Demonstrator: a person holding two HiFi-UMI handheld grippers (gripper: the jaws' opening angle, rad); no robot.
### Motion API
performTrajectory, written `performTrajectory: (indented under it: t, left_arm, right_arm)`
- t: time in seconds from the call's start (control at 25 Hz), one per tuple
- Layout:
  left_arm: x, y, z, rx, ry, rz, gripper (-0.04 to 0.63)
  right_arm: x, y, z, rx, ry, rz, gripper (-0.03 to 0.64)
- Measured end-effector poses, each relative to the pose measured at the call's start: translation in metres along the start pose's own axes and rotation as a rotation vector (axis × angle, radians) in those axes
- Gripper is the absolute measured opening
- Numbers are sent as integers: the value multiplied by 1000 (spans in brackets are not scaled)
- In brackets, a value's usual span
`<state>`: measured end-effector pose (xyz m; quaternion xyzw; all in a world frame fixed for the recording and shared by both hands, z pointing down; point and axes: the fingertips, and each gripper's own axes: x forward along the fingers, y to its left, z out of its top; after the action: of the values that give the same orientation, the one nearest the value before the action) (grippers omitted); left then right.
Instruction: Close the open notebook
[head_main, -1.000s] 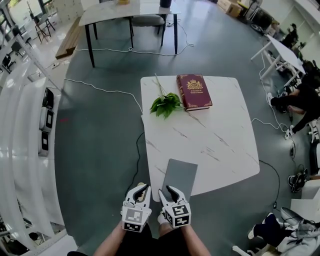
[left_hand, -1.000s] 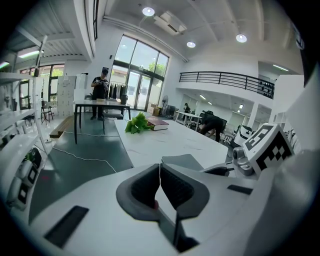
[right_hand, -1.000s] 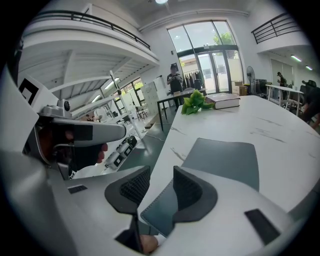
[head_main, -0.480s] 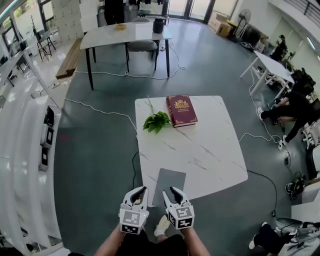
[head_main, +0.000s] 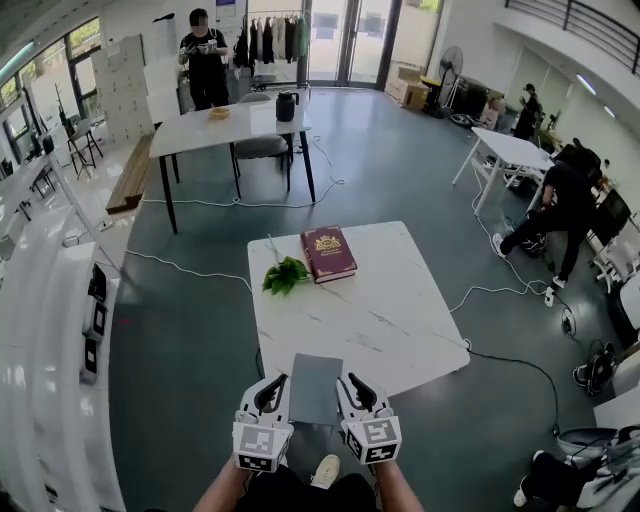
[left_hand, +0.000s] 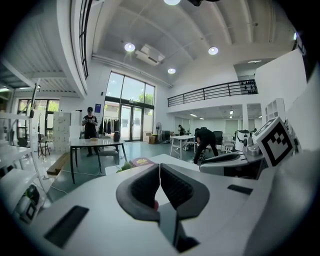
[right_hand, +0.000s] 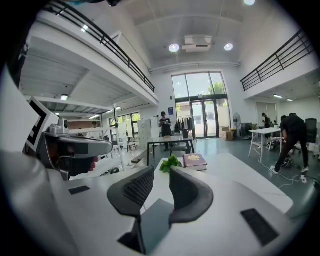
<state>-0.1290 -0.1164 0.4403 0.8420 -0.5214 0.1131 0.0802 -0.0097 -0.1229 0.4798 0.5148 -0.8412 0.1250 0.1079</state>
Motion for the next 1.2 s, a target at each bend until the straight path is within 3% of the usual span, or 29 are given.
performTrajectory:
  t: [0.28, 0.72, 1.2]
  left_arm:
    - [-23, -50, 19, 31, -45, 5, 25]
    - [-52, -108, 17, 51, -65, 37, 25]
    - [-62, -126, 11, 63, -56, 50, 25]
  right_arm:
    - [-61, -27, 24, -12, -103, -14, 89]
    - [-127, -46, 10, -43, -153, -15, 46]
    - [-145, -48, 3, -50, -165, -7, 17]
